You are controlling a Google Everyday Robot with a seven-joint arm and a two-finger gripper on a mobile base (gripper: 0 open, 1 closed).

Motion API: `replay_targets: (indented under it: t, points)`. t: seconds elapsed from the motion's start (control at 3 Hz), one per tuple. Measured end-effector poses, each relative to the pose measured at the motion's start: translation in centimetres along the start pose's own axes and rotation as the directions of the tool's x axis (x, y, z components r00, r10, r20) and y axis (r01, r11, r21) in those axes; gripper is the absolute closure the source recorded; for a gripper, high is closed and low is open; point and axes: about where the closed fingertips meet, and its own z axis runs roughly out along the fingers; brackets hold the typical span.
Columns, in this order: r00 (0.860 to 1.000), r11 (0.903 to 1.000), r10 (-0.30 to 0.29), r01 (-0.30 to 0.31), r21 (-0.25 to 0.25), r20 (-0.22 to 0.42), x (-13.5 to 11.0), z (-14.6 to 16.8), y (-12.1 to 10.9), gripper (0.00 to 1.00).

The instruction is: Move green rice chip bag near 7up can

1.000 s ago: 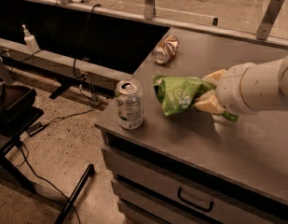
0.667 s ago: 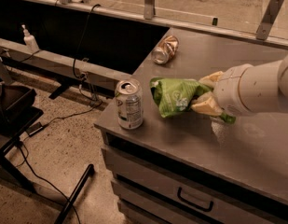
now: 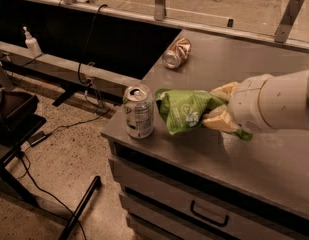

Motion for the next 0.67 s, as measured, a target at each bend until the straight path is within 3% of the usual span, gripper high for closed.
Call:
replay_targets:
  t: [0.67]
  points:
    - [1.0, 1.0, -0.008, 0.008, 0.002, 0.001, -0.43, -0.1, 0.04, 0.59]
